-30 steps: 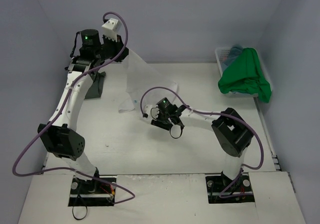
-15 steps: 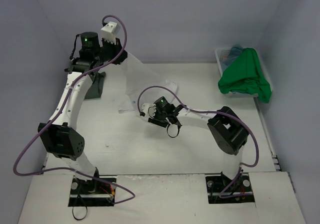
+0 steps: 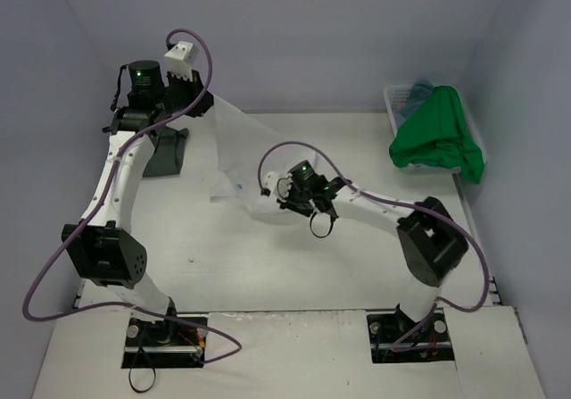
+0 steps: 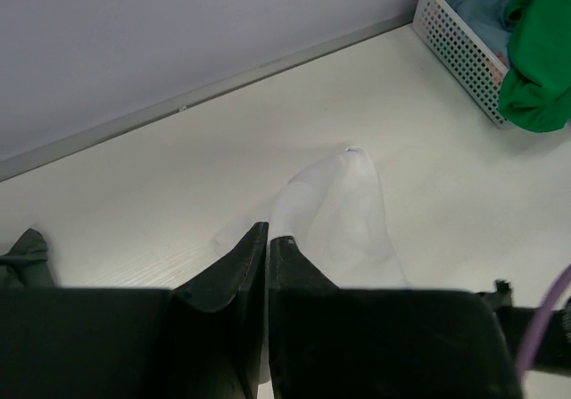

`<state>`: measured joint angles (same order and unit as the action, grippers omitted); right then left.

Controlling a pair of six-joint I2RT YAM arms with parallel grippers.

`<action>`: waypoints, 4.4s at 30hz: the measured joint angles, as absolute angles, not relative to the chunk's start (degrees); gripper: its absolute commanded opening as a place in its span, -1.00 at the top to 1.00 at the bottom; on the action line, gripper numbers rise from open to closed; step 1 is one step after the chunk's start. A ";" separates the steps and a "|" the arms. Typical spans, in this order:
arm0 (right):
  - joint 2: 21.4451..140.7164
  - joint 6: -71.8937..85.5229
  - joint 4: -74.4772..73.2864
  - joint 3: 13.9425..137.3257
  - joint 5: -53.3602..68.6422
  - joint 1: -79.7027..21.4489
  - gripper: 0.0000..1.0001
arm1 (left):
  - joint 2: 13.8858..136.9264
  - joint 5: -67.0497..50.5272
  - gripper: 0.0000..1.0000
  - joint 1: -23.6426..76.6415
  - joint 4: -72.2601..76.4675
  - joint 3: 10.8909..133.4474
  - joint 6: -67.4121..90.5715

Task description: Fold and stack the t-shirts

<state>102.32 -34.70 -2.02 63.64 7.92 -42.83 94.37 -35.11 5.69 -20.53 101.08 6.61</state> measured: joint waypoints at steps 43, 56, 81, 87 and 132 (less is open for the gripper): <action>49.04 -36.03 -26.00 90.85 5.39 -22.94 1.00 | 54.68 -64.42 1.00 1.54 -49.43 113.54 -8.95; 63.96 -38.50 -18.09 80.20 13.80 -17.50 1.00 | 55.00 -50.15 1.00 1.54 -46.06 91.92 -17.89; 132.22 -34.15 -10.17 108.77 21.06 -15.05 0.57 | 97.06 -26.00 1.00 0.67 -20.29 82.59 -19.20; 132.81 -31.83 -3.55 104.53 3.20 -22.04 -0.15 | 97.10 -25.54 1.00 0.67 -19.33 82.21 -18.76; 101.30 -31.57 -21.74 59.61 21.91 -40.93 1.00 | 95.92 -21.45 1.00 0.67 -27.64 76.36 -18.90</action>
<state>101.30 -31.57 -21.74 59.61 21.91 -40.93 95.92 -21.45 0.67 -27.64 76.36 -18.90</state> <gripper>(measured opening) 0.001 0.002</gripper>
